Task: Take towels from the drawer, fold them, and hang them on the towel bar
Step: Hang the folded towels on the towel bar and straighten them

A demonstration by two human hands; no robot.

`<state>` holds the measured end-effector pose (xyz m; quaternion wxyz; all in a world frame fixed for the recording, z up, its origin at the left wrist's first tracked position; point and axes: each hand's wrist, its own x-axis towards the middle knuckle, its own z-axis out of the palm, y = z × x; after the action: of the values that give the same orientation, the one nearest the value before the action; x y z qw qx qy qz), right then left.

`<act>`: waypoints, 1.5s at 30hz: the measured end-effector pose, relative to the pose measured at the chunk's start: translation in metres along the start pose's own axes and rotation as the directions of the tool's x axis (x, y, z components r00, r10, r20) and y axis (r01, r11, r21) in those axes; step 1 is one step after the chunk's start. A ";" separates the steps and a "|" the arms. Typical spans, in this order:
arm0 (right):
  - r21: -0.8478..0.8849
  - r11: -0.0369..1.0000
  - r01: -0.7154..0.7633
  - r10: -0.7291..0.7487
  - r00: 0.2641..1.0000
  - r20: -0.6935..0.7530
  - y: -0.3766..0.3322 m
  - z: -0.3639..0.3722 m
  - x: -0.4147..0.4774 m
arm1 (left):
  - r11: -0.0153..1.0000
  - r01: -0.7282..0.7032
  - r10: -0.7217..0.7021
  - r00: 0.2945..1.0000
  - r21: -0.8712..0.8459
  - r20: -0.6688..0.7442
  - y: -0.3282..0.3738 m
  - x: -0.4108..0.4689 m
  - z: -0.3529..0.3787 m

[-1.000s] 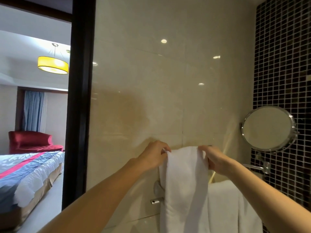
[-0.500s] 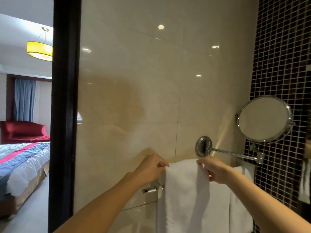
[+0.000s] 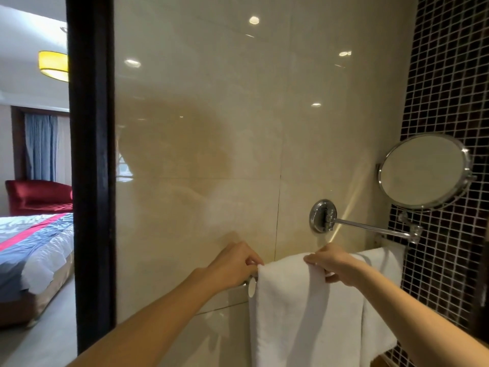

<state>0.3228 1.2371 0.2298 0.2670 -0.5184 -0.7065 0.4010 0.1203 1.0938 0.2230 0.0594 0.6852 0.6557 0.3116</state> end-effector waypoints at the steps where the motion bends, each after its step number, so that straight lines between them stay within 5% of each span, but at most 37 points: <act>1: -0.039 0.999 0.009 -0.009 1.000 -0.002 -0.001 0.001 0.000 | 1.000 0.001 -0.001 1.000 -0.002 -0.001 0.000 0.000 0.000; 10: -0.402 0.914 0.053 -0.070 0.997 -0.029 -0.006 0.004 0.000 | 0.998 0.056 -0.056 0.998 -0.003 0.042 0.008 -0.001 0.001; 12: -0.557 0.825 0.100 -0.144 0.989 -0.036 -0.009 0.006 -0.002 | 0.996 0.079 -0.081 0.995 0.027 0.058 0.007 -0.001 0.002; 16: -0.851 0.485 0.200 -0.416 0.909 -0.024 -0.013 0.011 -0.012 | 0.991 0.119 -0.125 0.987 0.065 0.097 0.009 0.000 0.003; 22: -0.750 0.377 0.544 -0.619 0.750 0.233 -0.018 0.028 -0.018 | 0.917 0.081 -0.052 0.995 0.390 -0.083 0.014 0.010 0.021; 28: -0.711 0.272 0.648 -0.628 0.680 0.379 0.005 0.044 -0.011 | 0.675 -0.005 0.020 1.000 0.738 -0.012 0.028 0.007 0.043; 40: -0.608 0.339 0.718 -0.678 0.635 0.372 0.024 0.042 -0.005 | 0.682 0.042 -0.026 0.999 0.731 -0.033 0.038 0.004 0.049; 45: -0.623 0.365 0.691 -0.647 0.670 0.364 0.025 0.046 -0.002 | 0.733 0.090 -0.039 0.995 0.674 -0.091 0.037 -0.003 0.050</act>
<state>0.3001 1.2259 0.1841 0.1602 -0.2348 -0.9579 -0.0390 0.1776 1.1026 0.2005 -0.2062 0.6252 0.7491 0.0733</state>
